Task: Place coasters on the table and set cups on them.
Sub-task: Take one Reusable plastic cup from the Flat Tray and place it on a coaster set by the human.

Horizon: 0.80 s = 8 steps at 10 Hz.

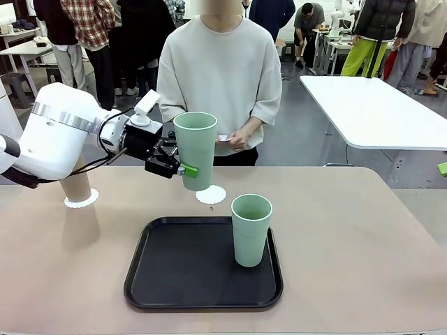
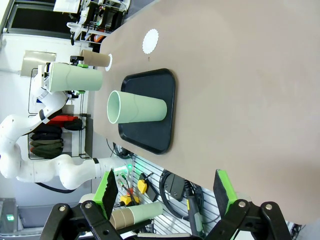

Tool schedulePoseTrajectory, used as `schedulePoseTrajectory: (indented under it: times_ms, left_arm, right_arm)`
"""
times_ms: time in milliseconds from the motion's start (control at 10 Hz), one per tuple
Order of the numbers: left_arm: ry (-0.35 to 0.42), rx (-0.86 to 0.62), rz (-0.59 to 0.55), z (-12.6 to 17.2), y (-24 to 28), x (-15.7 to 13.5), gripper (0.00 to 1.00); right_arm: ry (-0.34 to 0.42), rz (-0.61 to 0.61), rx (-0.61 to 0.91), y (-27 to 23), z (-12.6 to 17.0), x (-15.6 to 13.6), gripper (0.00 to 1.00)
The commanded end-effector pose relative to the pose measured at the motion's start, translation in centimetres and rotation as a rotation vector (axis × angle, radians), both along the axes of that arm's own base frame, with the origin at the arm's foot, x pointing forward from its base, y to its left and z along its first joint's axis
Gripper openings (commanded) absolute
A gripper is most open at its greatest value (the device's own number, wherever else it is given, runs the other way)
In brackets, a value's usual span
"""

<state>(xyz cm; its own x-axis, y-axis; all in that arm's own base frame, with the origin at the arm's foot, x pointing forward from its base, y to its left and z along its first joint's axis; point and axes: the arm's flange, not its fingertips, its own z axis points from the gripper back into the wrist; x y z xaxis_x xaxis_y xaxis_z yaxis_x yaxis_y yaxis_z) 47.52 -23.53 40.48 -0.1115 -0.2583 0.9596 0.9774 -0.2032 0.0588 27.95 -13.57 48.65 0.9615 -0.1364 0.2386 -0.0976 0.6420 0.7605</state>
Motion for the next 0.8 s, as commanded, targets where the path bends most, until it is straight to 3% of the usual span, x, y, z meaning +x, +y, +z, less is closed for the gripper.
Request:
schedulePoseTrajectory:
  times_ms: [0,200,300,500,700]
  left_arm:
    - [-0.011,-0.01,-0.013,0.6,-0.4,-0.1,0.0]
    - [-0.011,-0.01,-0.013,0.6,-0.4,-0.1,0.0]
    - [-0.002,-0.001,-0.005,0.1,-0.2,-0.1,0.83]
    - [0.032,-0.017,0.065,-1.0,-0.2,7.4,0.83]
    - [-0.015,-0.012,0.104,-3.3,-0.5,10.8,0.83]
  right_arm:
    - [-0.005,0.005,0.016,0.0,-0.1,0.1,1.0]
    - [-0.005,0.005,0.016,0.0,-0.1,0.1,1.0]
    - [-0.005,0.005,0.016,0.0,-0.1,0.1,1.0]
    - [-0.005,0.005,0.016,0.0,-0.1,0.1,1.0]
    - [-0.005,0.005,0.016,0.0,-0.1,0.1,1.0]
